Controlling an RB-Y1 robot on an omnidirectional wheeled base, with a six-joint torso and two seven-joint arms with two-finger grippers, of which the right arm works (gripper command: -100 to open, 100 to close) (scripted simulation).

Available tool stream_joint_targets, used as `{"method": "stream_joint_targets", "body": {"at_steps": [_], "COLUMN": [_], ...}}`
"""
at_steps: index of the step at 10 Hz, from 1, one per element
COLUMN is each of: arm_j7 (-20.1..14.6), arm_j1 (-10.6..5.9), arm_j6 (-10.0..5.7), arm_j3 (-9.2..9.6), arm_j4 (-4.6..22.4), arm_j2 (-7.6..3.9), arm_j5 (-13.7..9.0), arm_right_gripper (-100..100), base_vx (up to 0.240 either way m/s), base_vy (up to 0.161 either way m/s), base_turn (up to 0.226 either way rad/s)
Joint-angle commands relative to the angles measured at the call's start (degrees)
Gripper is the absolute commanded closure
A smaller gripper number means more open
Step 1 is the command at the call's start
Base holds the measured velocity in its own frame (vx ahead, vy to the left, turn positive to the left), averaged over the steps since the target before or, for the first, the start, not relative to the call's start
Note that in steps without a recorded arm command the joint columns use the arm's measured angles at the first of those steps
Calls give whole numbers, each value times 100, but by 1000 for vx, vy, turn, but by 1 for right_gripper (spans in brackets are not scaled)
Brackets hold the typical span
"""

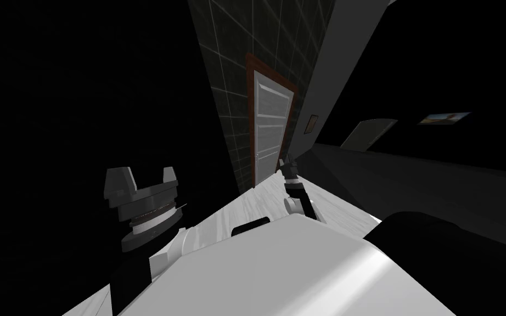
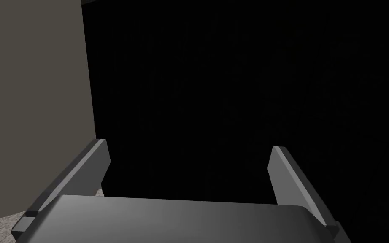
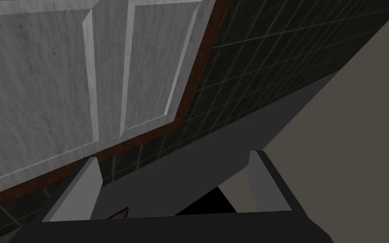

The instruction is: Pull the door open

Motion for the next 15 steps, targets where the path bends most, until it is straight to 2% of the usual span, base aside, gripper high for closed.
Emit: {"method": "stream_joint_targets", "body": {"at_steps": [1, 5, 9, 10, 12, 13, 15], "arm_j7": [-179, -601, -1227, -1228, -1588, -1593, -1962], "arm_j1": [-50, -168, -344, -344, -446, -446, -556], "arm_j6": [-93, -313, -640, -640, -829, -829, -1034], "arm_j3": [85, 286, 585, 585, 758, 758, 944], "arm_j4": [211, 709, 1410, 1449, 1812, 1879, 2281], "arm_j2": [-88, -284, -560, -560, -716, -716, -881], "arm_j5": [-176, -592, -1211, -1211, -1570, -1570, -1949], "arm_right_gripper": [-100, -100, -100, -100, -100, -100, -100], "base_vx": [41, 67, 73, 54, 55, 57, 54], "base_vy": [-28, -56, -64, -55, -72, -67, -63], "base_turn": [129, 127, 169, 48, 155, 65, 155]}}
